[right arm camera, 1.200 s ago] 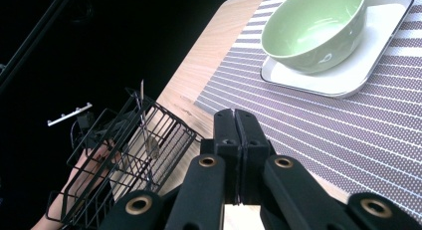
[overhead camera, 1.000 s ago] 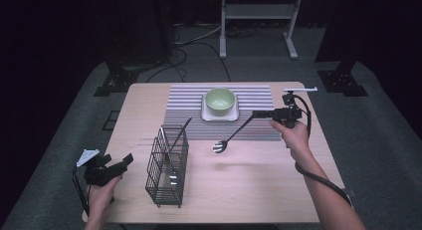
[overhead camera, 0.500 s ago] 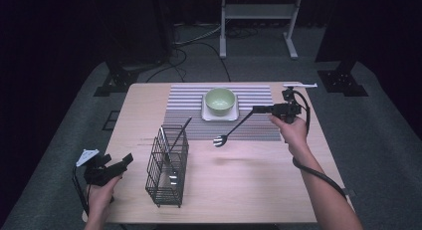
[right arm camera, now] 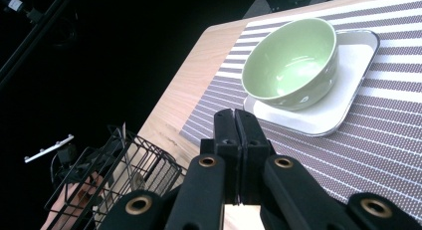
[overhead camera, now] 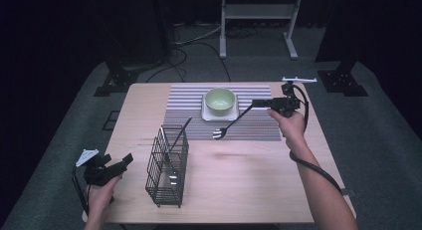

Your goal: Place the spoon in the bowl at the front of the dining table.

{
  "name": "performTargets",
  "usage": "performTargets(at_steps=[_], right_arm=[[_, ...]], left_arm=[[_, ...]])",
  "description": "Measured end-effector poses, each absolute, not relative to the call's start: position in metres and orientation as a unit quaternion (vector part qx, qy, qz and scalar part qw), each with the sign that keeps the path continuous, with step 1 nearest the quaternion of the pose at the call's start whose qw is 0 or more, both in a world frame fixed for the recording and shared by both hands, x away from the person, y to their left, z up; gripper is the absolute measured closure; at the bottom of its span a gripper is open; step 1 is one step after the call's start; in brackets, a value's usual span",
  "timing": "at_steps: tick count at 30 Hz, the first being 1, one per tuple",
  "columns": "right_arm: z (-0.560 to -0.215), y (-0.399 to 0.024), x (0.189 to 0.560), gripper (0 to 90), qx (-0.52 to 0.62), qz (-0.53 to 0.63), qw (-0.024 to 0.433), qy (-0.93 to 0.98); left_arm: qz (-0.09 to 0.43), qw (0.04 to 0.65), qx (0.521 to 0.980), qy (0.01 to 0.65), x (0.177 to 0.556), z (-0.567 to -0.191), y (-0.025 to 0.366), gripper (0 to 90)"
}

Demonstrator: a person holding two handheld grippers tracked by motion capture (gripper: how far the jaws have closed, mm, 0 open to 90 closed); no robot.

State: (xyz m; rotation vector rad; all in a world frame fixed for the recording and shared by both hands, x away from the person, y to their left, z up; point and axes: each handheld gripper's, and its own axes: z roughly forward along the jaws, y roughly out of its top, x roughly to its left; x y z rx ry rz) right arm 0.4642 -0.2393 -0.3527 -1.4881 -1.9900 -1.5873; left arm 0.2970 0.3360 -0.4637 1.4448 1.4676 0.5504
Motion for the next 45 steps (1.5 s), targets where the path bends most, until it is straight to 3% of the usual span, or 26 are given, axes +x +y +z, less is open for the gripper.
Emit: performTargets(at_steps=[45], right_arm=[[-0.336, -0.236, 0.516, 89.2, -0.548, -0.547, 0.048, -0.631]], left_arm=[[0.224, 0.486, 0.589, 0.606, 0.297, -0.465, 0.338, 0.9]])
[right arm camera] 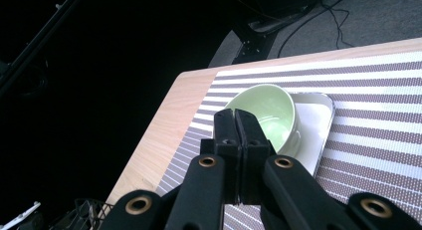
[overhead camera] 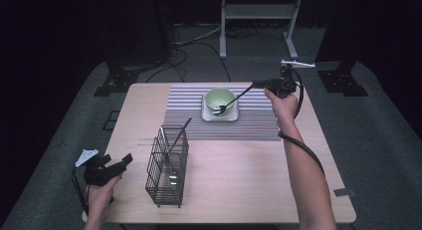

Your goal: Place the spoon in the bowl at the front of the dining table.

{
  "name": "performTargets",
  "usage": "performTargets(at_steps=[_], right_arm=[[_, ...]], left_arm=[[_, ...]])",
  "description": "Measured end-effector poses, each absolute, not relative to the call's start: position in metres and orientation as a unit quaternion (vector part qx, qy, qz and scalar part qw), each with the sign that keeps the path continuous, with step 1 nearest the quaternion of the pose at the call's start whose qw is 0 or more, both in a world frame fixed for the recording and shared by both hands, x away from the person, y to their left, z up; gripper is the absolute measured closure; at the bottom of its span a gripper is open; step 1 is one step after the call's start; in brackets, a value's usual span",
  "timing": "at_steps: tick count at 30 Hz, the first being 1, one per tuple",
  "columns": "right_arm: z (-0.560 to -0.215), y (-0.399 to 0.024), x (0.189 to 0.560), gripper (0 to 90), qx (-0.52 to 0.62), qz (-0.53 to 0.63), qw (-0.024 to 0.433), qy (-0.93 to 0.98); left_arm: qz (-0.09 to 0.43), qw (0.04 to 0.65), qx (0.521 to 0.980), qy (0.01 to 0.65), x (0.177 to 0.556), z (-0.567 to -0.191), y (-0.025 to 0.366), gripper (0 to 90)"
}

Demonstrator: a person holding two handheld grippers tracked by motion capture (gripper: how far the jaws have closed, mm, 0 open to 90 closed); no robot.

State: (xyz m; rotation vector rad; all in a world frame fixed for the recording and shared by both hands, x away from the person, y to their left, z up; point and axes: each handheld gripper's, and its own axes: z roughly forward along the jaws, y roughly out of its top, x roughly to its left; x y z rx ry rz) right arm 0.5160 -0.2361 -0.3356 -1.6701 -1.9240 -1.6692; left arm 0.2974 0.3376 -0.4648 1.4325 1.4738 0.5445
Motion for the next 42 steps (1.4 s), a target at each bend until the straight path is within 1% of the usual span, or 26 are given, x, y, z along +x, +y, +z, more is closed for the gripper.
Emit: performTargets(at_steps=[25, 42], right_arm=[[-0.341, -0.241, 0.537, 89.1, -0.581, -0.544, 0.020, -0.605], [-0.355, -0.232, 0.548, 89.1, -0.597, -0.526, 0.001, -0.606]], left_arm=[[0.222, 0.485, 0.589, 0.607, 0.299, -0.466, 0.338, 0.9], [0.222, 0.489, 0.583, 0.610, 0.300, -0.465, 0.341, 1.0]])
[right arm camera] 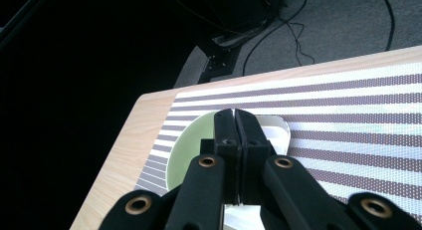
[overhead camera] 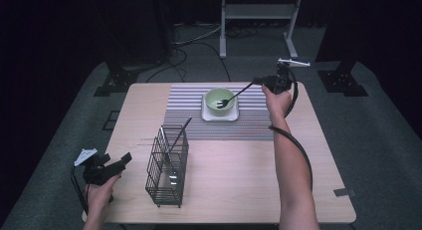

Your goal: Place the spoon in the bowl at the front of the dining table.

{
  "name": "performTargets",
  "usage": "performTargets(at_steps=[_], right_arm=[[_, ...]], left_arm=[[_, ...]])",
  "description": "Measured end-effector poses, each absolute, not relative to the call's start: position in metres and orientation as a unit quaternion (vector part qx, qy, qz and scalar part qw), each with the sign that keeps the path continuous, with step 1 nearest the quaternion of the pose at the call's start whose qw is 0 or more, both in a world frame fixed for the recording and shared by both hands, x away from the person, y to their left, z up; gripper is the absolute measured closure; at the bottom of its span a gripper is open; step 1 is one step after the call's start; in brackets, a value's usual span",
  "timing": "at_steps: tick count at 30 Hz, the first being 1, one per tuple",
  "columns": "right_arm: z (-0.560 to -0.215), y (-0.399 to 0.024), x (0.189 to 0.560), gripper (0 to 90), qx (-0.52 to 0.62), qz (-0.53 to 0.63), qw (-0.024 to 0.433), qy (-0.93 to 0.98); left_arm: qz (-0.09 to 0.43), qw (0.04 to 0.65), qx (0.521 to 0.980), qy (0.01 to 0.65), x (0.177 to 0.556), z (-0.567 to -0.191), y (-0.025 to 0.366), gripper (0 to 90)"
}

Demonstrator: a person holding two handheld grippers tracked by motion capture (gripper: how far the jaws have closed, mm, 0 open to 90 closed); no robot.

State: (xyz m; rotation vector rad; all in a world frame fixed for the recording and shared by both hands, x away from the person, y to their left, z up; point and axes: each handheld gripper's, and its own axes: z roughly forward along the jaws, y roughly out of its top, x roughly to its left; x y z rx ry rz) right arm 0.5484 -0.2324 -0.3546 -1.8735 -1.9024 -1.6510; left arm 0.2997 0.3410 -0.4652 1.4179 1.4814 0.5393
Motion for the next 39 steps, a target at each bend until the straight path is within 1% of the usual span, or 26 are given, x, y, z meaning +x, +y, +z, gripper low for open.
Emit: performTargets(at_steps=[5, 8, 11, 19, 27, 39], right_arm=[[-0.360, -0.228, 0.551, 89.1, -0.597, -0.520, -0.001, -0.611], [-0.363, -0.224, 0.552, 88.9, -0.599, -0.505, -0.011, -0.621], [-0.367, -0.221, 0.554, 88.9, -0.598, -0.504, -0.006, -0.623], [-0.375, -0.218, 0.556, 88.4, -0.601, -0.499, -0.010, -0.625], [-0.388, -0.220, 0.557, 88.0, -0.604, -0.499, 0.008, -0.622], [-0.392, -0.216, 0.558, 85.3, -0.601, -0.489, 0.010, -0.632]], left_arm=[[0.222, 0.489, 0.584, 0.609, 0.300, -0.465, 0.341, 1.0], [0.221, 0.490, 0.583, 0.609, 0.300, -0.465, 0.340, 1.0], [0.222, 0.490, 0.584, 0.608, 0.300, -0.465, 0.341, 1.0], [0.222, 0.490, 0.583, 0.609, 0.300, -0.464, 0.341, 1.0], [0.222, 0.489, 0.585, 0.608, 0.300, -0.464, 0.341, 1.0], [0.223, 0.488, 0.585, 0.608, 0.299, -0.464, 0.340, 0.9]])
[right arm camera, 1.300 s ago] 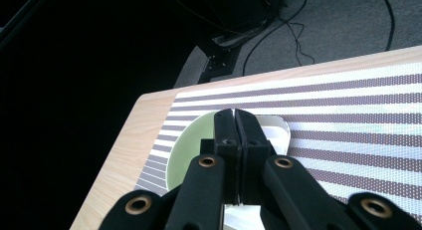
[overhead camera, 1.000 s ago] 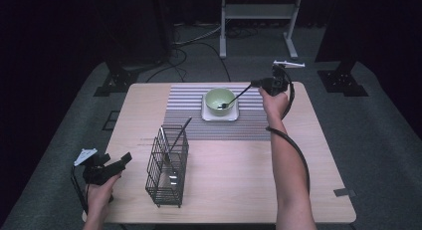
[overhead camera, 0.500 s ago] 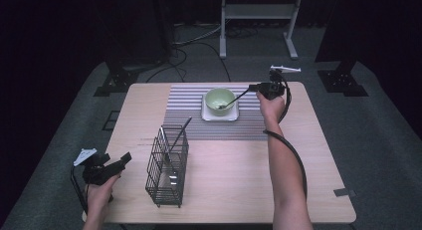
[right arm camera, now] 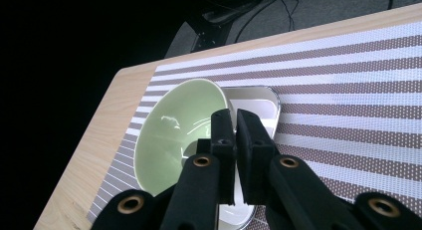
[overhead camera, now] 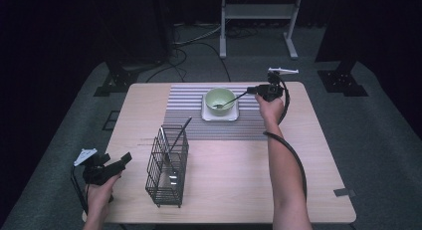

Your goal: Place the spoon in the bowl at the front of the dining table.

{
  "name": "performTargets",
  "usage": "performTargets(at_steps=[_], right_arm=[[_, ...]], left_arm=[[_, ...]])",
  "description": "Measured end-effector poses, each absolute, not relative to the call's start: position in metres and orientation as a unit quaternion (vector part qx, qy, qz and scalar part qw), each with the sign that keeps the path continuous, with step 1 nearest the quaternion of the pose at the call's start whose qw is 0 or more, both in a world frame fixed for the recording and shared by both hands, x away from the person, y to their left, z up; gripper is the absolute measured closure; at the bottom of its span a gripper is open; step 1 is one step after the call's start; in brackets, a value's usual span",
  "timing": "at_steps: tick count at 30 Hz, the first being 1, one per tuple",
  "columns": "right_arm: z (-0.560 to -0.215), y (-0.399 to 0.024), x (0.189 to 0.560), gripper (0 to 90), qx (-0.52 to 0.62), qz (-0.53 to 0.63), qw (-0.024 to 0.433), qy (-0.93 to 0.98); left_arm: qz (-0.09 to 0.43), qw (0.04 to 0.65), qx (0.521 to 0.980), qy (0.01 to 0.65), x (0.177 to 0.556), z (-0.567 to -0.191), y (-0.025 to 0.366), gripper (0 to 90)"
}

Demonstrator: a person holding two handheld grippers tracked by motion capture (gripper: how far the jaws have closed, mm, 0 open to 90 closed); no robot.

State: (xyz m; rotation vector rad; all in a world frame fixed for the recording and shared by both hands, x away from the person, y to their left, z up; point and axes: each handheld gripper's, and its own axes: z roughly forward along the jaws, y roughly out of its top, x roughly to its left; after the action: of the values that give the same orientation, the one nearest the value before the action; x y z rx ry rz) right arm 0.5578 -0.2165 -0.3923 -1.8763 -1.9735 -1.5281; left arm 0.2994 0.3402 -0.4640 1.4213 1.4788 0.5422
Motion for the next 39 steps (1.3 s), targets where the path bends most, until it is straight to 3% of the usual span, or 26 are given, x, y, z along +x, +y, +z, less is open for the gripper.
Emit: performTargets(at_steps=[7, 15, 19, 39], right_arm=[[-0.398, -0.217, 0.556, 79.4, -0.598, -0.490, 0.014, -0.634], [-0.402, -0.219, 0.547, 61.4, -0.589, -0.489, 0.030, -0.643], [-0.404, -0.222, 0.539, 57.2, -0.578, -0.493, 0.043, -0.649], [-0.405, -0.230, 0.494, 51.6, -0.524, -0.508, 0.090, -0.678]], left_arm=[[0.223, 0.489, 0.585, 0.608, 0.299, -0.464, 0.340, 1.0], [0.225, 0.489, 0.585, 0.607, 0.297, -0.463, 0.341, 1.0], [0.225, 0.487, 0.587, 0.606, 0.297, -0.464, 0.340, 0.9], [0.225, 0.485, 0.590, 0.605, 0.298, -0.464, 0.337, 0.9]])
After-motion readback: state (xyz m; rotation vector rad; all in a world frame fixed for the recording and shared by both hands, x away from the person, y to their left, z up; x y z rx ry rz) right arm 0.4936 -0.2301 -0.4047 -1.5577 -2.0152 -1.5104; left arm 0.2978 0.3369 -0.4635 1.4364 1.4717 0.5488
